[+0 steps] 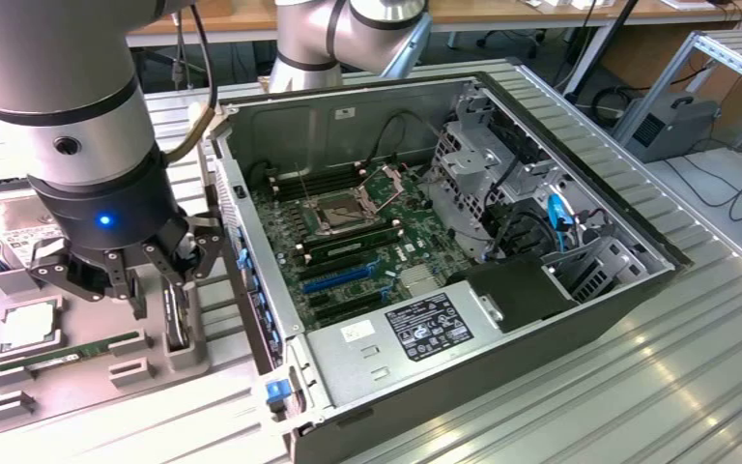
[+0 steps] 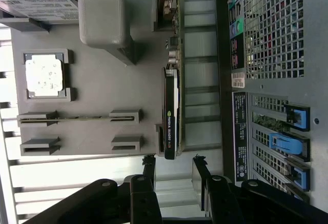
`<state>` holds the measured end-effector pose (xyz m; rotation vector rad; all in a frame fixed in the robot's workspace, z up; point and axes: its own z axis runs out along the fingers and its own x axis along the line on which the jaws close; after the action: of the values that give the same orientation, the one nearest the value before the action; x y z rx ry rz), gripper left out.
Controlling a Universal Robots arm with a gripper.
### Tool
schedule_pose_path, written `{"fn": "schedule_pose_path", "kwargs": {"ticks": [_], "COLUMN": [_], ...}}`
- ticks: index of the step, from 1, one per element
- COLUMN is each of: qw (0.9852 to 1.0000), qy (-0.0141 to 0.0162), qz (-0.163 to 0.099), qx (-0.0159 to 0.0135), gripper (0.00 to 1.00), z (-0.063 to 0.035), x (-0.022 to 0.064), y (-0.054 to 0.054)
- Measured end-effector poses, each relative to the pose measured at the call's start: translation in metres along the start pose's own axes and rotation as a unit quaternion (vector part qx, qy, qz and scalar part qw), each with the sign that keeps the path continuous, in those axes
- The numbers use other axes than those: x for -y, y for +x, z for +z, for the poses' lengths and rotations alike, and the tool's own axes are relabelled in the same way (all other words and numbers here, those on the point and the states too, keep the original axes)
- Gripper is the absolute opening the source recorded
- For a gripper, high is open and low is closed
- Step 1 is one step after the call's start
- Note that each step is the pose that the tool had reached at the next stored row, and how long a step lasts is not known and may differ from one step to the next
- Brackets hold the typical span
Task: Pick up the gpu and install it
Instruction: 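Pick up the gpu and move the gpu toward the slot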
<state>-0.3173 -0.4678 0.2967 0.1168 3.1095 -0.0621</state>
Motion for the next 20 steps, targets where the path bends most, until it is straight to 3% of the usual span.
{"fn": "schedule_pose_path", "kwargs": {"ticks": [20], "qw": [1.0000], "qy": [0.0028], "qz": [0.000], "qx": [0.0002], "gripper": [0.42], "z": [0.0058], "x": [-0.0002], "y": [0.0001]}}
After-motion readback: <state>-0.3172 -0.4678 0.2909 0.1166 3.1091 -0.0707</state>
